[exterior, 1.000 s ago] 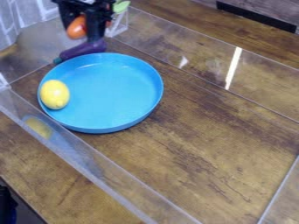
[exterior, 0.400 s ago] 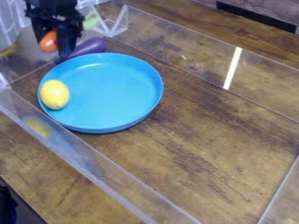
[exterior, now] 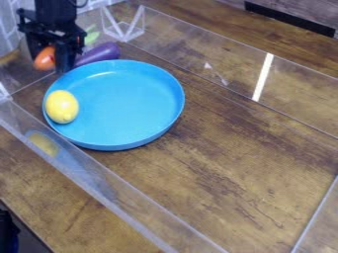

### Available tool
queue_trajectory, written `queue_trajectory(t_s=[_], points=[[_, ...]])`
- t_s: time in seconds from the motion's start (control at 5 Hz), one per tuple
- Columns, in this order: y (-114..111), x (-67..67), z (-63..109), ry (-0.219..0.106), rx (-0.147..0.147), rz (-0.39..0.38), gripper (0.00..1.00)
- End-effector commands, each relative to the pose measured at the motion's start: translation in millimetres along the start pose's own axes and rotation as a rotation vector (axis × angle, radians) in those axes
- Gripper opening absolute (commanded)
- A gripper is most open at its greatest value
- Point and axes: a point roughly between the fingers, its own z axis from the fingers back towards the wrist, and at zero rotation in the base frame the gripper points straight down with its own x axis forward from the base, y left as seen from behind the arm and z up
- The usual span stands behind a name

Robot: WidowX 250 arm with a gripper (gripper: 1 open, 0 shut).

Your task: Move the carrot to the left side

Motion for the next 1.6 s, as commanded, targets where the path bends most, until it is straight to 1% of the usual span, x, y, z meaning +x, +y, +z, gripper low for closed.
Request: queue_trajectory(t_s=[0.0,0.2,0.4,0.6,0.8,1.2,1.4], points=[[17,6.0,11.0,-0.04,0.031,0.038,0.0],[29,12.6,2.4,-0.03,0.045,0.03,0.0],[25,16.8,-2.2,-0.021,0.058,0.023,0.0],[17,21.0,-6.1,-0.014,0.066,0.015,1.0],[8,24.1,2.7,-0.004,0.069,0.089,1.0],[0,16.9,4.2,0.003,0.066,0.054,1.0],[1,20.5,0.6,0.006,0.066,0.05,1.0]])
